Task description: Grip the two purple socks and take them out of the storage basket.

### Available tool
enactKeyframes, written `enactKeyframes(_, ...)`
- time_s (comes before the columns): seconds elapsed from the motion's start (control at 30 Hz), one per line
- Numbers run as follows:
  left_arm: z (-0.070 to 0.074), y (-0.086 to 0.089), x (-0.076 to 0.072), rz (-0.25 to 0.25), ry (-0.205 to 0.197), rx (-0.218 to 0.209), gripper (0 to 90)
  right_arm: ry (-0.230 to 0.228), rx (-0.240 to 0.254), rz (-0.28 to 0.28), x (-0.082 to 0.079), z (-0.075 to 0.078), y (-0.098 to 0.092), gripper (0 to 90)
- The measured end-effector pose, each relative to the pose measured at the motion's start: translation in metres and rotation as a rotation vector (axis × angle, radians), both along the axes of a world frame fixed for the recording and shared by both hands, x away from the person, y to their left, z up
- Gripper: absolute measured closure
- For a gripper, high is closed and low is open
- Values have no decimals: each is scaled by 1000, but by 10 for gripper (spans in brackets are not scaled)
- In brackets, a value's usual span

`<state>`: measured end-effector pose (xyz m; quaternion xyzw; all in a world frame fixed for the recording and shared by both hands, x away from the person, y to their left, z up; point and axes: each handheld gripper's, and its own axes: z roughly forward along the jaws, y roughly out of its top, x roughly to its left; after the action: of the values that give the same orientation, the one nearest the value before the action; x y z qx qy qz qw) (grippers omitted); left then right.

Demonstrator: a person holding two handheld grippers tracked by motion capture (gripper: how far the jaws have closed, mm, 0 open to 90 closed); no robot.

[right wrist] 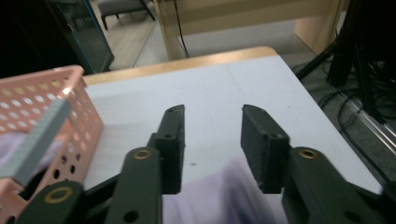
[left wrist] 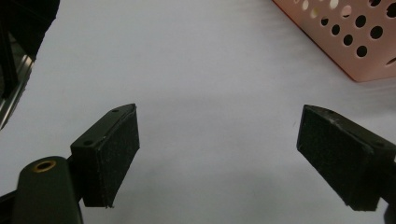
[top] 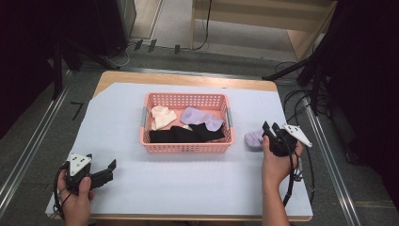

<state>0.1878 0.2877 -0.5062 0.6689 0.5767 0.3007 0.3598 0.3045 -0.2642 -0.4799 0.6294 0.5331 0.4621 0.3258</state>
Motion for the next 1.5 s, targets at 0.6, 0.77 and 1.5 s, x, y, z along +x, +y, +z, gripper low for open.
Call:
enactKeyframes(0.6,0,1,0,-2,1,-6,143,-4,-83,344,16,30,110,626)
enactKeyframes(0.77,0,1,0,-2,3,-8,143,67,-120,400,26,26,138,626)
enactKeyframes(1.5,0,1,1,-1,7,-11,143,390,-215,386,58,8,175,604)
